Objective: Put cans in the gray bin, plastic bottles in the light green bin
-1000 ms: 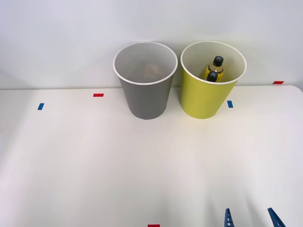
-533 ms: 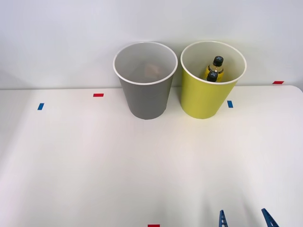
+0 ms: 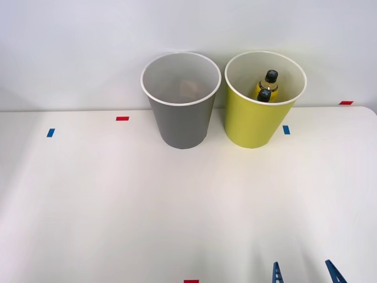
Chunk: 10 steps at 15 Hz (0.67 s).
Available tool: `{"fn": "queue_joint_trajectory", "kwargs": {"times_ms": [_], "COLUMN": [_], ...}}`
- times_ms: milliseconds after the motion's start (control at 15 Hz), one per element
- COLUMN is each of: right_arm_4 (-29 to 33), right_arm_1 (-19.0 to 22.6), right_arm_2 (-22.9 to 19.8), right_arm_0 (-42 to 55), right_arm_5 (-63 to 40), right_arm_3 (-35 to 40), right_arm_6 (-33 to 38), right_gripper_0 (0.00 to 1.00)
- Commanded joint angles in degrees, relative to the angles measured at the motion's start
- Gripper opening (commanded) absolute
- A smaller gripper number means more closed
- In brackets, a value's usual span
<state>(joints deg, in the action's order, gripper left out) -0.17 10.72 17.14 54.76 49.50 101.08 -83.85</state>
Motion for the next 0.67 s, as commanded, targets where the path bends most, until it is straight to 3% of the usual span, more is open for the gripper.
{"fn": "queue_joint_trajectory", "kwargs": {"times_ms": [67,667], "right_arm_4": [0.0,0.0], "right_arm_1": [0.0,0.0], "right_arm_2": [0.0,0.0], "right_arm_0": [0.0,0.0], "right_arm_5": [0.0,0.0], "right_arm_3": [0.0,0.0], "right_arm_6": [0.0,0.0], "right_gripper_0": [1.0,1.0]}}
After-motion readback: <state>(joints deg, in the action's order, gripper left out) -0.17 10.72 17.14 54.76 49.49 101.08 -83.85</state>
